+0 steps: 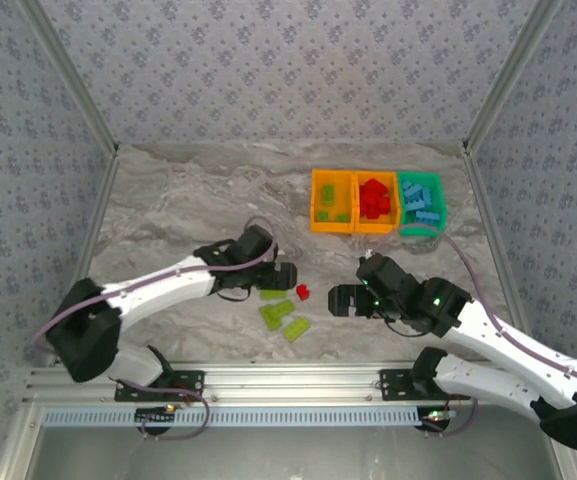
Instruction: Sort the legos into containers by color
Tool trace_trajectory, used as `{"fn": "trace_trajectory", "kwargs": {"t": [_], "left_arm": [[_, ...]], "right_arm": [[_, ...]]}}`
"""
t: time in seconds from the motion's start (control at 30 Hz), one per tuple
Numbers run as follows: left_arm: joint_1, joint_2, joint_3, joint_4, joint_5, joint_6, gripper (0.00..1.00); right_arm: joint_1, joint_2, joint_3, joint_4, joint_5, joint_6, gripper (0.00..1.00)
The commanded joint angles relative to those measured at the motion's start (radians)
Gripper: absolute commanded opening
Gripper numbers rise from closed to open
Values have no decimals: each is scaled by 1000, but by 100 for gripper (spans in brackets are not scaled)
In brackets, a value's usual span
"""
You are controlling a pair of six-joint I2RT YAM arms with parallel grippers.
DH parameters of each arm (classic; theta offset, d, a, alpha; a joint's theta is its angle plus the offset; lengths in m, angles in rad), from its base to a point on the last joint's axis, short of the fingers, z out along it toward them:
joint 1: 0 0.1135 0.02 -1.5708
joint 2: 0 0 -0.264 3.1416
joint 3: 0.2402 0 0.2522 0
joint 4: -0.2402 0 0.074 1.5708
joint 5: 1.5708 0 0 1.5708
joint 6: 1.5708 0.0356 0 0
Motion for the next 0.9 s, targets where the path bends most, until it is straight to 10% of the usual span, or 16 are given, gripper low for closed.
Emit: {"fn": "trace_trajectory", "kwargs": {"t": [0.0,0.6,0.87], "left_arm": [[-14,56,6,37,-9,-67,99],[-17,239,16,37,-40,-40,88],[-33,275,40,-11,-109,-59,64]], "right_arm": [[6,-20,-2,-61,74,43,100],[1,-71,-21,-109,139,113,100],[4,-81,-11,-134,136,134,100]]}}
